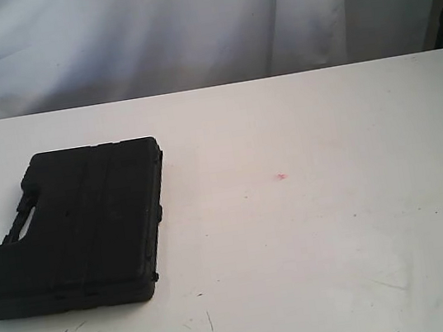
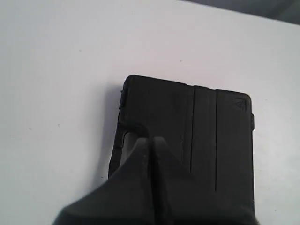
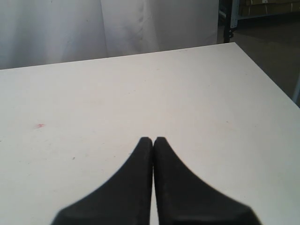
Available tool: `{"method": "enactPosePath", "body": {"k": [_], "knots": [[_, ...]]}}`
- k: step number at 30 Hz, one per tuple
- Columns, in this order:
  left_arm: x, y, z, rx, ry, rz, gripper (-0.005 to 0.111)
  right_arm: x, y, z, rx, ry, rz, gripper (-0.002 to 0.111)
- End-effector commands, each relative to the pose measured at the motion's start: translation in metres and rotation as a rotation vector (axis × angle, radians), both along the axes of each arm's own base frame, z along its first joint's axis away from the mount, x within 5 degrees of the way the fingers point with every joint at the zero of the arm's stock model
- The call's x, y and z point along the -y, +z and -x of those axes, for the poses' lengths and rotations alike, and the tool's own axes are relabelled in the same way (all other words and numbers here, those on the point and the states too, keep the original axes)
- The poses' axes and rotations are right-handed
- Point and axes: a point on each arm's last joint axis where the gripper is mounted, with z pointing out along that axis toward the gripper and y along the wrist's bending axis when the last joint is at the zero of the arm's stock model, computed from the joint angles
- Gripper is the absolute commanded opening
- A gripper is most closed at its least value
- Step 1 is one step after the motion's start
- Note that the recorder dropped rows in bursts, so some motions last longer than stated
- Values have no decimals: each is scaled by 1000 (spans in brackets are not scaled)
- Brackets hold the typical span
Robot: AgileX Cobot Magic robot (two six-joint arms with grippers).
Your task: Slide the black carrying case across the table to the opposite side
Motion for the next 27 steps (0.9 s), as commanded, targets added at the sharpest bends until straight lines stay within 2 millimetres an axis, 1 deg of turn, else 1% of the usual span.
{"method": "enactPosePath", "body": {"k": [1,4,7,11,14,20,24,27], "knots": [[1,1,47,129,17,3,0,0,-1,0,3,0,-2,0],[1,-10,80,175,29,8,0,0,-1,0,3,0,-2,0],[1,-19,109,219,37,8,0,0,-1,0,3,0,-2,0],[4,-27,143,264,51,60,0,0,-1,0,3,0,-2,0],[5,-31,167,289,47,60,0,0,-1,0,3,0,-2,0],[6,-28,204,309,28,58,0,0,-1,0,3,0,-2,0],[7,-20,221,376,23,56,0,0,-1,0,3,0,3,0],[5,-15,231,427,17,18,0,0,-1,0,3,0,3,0]]}}
